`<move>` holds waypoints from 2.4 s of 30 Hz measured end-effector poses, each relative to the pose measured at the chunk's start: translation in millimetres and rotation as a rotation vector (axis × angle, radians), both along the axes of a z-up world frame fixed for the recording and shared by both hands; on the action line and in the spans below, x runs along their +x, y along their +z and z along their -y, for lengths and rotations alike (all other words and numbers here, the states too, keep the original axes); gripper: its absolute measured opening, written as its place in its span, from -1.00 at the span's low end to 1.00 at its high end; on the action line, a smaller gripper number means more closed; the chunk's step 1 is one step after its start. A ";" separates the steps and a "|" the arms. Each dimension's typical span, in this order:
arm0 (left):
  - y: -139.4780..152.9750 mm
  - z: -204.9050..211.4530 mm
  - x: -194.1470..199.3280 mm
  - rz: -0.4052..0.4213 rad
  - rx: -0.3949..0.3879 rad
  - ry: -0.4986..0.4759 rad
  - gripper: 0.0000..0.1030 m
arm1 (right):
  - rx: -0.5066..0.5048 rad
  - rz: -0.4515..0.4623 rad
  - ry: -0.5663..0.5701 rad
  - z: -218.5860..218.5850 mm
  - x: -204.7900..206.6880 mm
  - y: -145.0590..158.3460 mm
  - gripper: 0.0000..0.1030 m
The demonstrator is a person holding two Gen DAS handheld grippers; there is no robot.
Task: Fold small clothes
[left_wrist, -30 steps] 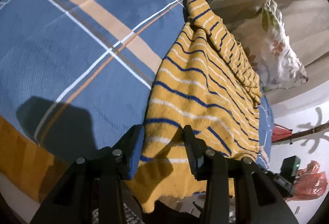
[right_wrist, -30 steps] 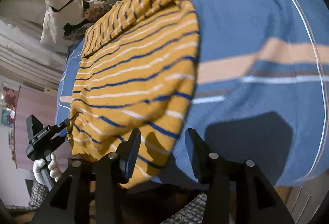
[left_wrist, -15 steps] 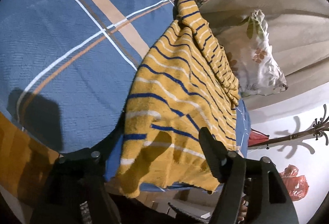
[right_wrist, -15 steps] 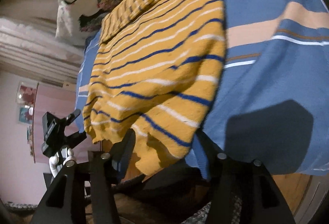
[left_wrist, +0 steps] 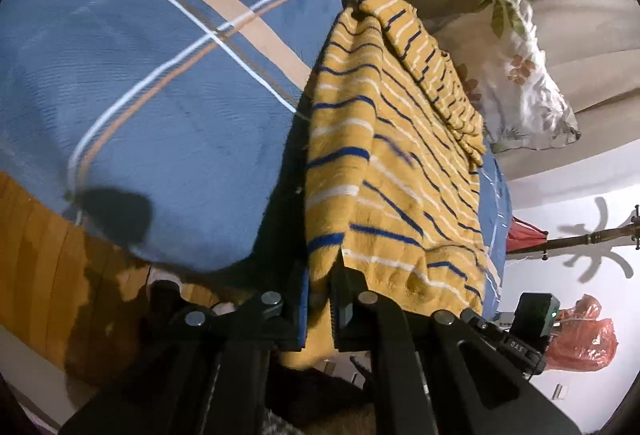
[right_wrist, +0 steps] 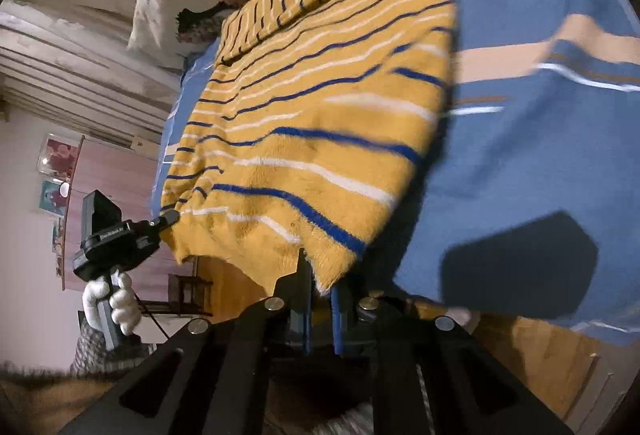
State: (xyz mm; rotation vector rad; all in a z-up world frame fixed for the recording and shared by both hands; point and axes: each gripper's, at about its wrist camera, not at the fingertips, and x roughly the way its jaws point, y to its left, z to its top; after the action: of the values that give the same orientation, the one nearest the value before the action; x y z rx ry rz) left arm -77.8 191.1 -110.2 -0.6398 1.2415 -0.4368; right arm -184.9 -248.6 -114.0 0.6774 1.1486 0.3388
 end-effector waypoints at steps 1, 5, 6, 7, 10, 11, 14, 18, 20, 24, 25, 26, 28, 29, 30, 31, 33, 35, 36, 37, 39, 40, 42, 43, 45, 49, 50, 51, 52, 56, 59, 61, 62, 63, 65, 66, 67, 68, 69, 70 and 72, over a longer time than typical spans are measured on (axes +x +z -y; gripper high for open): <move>1.6 -4.3 -6.2 -0.003 -0.013 0.008 -0.88 | -0.003 -0.005 -0.003 5.7 -4.6 2.0 -0.86; -7.5 -8.3 -23.5 -0.030 -0.032 0.023 -0.91 | 0.018 -0.048 -0.057 31.4 -25.0 -6.5 -0.87; -12.9 -6.7 -25.4 -0.041 -0.028 0.025 -0.91 | 0.030 -0.052 -0.068 33.5 -25.5 -8.6 -0.87; -16.9 -6.0 -25.1 -0.051 -0.024 0.030 -0.91 | 0.037 -0.054 -0.076 34.2 -24.5 -10.7 -0.87; -24.9 -6.2 -22.8 -0.059 -0.015 0.047 -0.91 | 0.015 -0.059 -0.052 29.2 -16.2 -14.9 -0.87; -24.1 -5.9 -22.5 -0.048 -0.012 0.045 -0.91 | -0.001 -0.064 -0.040 27.2 -14.2 -17.0 -0.87; -21.4 -9.2 -24.7 -0.023 -0.021 0.045 -0.90 | -0.022 -0.069 -0.021 24.7 -9.4 -21.3 -0.87; -18.4 -17.9 -29.7 0.011 0.004 0.073 -0.90 | -0.042 -0.074 -0.005 22.7 -5.7 -25.9 -0.86; -19.4 -21.2 -32.1 0.019 0.007 0.086 -0.81 | -0.043 -0.084 0.002 21.2 -3.0 -29.7 -0.85; -24.1 -21.6 -34.9 0.042 -0.031 0.118 -0.09 | -0.049 -0.103 0.020 17.6 6.7 -35.1 -0.84; -25.4 -19.8 -34.8 0.055 -0.050 0.122 -0.06 | -0.052 -0.107 0.023 17.4 7.6 -35.9 -0.84; -26.8 -17.1 -33.7 0.061 -0.059 0.119 -0.03 | -0.054 -0.112 0.023 17.5 10.1 -37.0 -0.81; -30.8 -10.0 -31.4 0.067 -0.057 0.105 0.03 | -0.045 -0.123 0.017 18.8 13.1 -39.6 -0.78; -33.2 -4.5 -29.7 0.068 -0.044 0.091 0.10 | -0.042 -0.130 0.013 19.1 14.7 -40.8 -0.77; -35.5 0.1 -28.5 0.069 -0.030 0.078 0.12 | -0.043 -0.132 0.009 18.5 14.8 -40.9 -0.76; -39.1 6.0 -26.7 0.068 -0.016 0.059 0.12 | -0.044 -0.132 0.009 18.1 15.3 -41.0 -0.72; -44.8 14.3 -24.2 0.058 -0.009 0.036 0.13 | -0.036 -0.128 0.015 17.3 16.7 -40.5 -0.53; -49.3 20.0 -22.0 0.051 -0.014 0.021 0.13 | -0.030 -0.124 0.024 15.7 16.7 -40.4 -0.27; -50.7 22.6 -21.8 0.050 -0.017 0.014 0.13 | -0.037 -0.125 0.031 14.4 16.6 -40.5 -0.23; -51.6 25.2 -21.2 0.048 -0.022 0.005 0.13 | -0.045 -0.126 0.034 13.0 17.1 -40.5 -0.17; -52.9 31.5 -21.1 0.043 -0.032 -0.018 0.13 | -0.054 -0.133 0.040 10.9 17.7 -42.1 -0.08; -52.6 33.7 -22.1 0.042 -0.037 -0.027 0.13 | -0.054 -0.137 0.040 10.7 17.8 -44.1 -0.05; -51.9 39.1 -23.5 0.031 -0.055 -0.049 0.06 | -0.049 -0.149 0.038 10.9 18.0 -48.9 -0.03; -51.9 41.4 -23.8 0.022 -0.052 -0.057 -0.03 | -0.041 -0.156 0.034 11.2 18.7 -52.3 -0.02; -52.2 45.2 -24.3 0.004 -0.056 -0.069 -0.46 | -0.027 -0.166 0.033 11.0 20.6 -57.0 0.00; -47.8 44.6 -26.8 -0.026 -0.050 -0.051 -0.81 | -0.002 -0.168 0.054 9.3 23.8 -61.2 -0.05; -45.6 44.1 -27.7 -0.027 -0.052 -0.046 -0.82 | 0.005 -0.165 0.062 8.4 23.4 -60.6 -0.38; -42.0 43.7 -29.0 -0.024 -0.051 -0.041 -0.83 | 0.022 -0.157 0.078 7.4 22.4 -58.7 -0.60; -37.6 43.2 -30.7 -0.018 -0.053 -0.039 -0.83 | 0.031 -0.152 0.086 7.1 21.1 -56.6 -0.78; -14.5 40.8 -36.9 0.016 -0.060 -0.037 -0.84 | 0.020 -0.102 0.109 11.3 12.9 -35.8 -0.87; 5.4 39.4 -39.1 0.049 -0.067 -0.033 -0.84 | 0.017 -0.051 0.139 12.0 6.7 -12.1 -0.88; 18.0 41.1 -37.4 0.071 -0.069 -0.029 -0.84 | 0.030 -0.015 0.150 13.5 4.5 5.4 -0.88; 25.4 41.2 -36.1 0.086 -0.072 -0.027 -0.84 | 0.035 0.011 0.153 14.5 4.2 16.2 -0.88; 31.1 41.3 -34.7 0.097 -0.074 -0.025 -0.84 | 0.045 0.036 0.155 15.8 4.8 26.7 -0.88; 44.0 40.7 -29.1 0.121 -0.090 -0.014 -0.84 | 0.062 0.076 0.152 18.6 7.6 41.8 -0.88; 50.0 40.7 -25.9 0.132 -0.099 -0.008 -0.84 | 0.071 0.098 0.147 18.5 10.1 51.7 -0.88; 56.6 40.6 -22.2 0.144 -0.107 -0.003 -0.84 | 0.082 0.120 0.142 20.1 13.3 60.8 -0.88; 63.4 40.9 -18.3 0.159 -0.112 0.000 -0.84 | 0.093 0.136 0.137 18.2 17.7 68.5 -0.88; 71.0 41.4 -13.7 0.174 -0.114 0.003 -0.84 | 0.106 0.154 0.131 20.9 22.4 75.6 -0.88; 76.9 41.6 -8.9 0.187 -0.114 0.002 -0.84 | 0.116 0.173 0.124 23.8 28.8 82.7 -0.88; 88.9 42.9 4.4 0.210 -0.109 0.002 -0.84 | 0.125 0.206 0.103 28.8 44.8 94.5 -0.88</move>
State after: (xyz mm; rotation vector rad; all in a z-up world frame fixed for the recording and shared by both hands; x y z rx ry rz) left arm -73.4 148.2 -21.3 -0.6695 1.0228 -0.5585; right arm -140.1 -277.4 -19.5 0.6772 0.9733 0.5585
